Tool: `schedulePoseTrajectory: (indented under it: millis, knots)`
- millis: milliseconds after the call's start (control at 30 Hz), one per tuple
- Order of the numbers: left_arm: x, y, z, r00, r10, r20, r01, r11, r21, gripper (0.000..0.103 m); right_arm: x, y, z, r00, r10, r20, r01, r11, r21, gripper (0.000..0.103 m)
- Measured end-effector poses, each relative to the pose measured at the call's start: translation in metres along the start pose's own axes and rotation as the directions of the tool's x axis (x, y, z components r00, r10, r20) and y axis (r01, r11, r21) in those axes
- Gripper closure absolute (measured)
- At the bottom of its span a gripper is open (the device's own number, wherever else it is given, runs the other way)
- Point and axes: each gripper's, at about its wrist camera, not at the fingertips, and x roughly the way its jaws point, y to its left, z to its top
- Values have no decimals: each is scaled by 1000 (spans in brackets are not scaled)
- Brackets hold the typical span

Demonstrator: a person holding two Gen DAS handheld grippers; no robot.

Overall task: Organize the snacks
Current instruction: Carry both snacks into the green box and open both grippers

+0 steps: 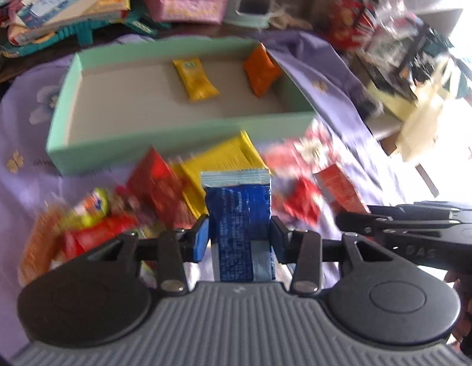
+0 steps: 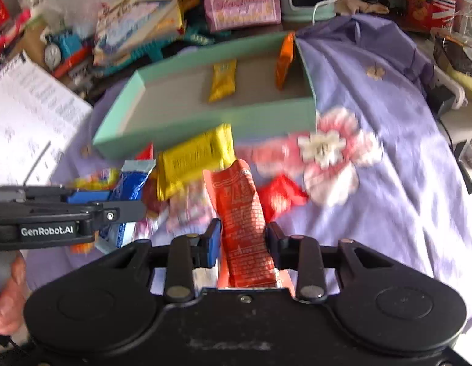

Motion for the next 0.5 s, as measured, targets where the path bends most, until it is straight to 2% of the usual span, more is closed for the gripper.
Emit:
schedulePoseTrajectory:
  millis: [300, 500]
  knots:
    - [11, 19, 92, 994, 53, 95, -50, 998, -39, 62, 26, -6, 104, 996, 25, 80, -31, 997, 71, 71]
    - [45, 29, 139, 994, 57, 91, -51, 996, -69, 62, 64, -6, 154, 996, 6, 90, -13, 997, 76, 71]
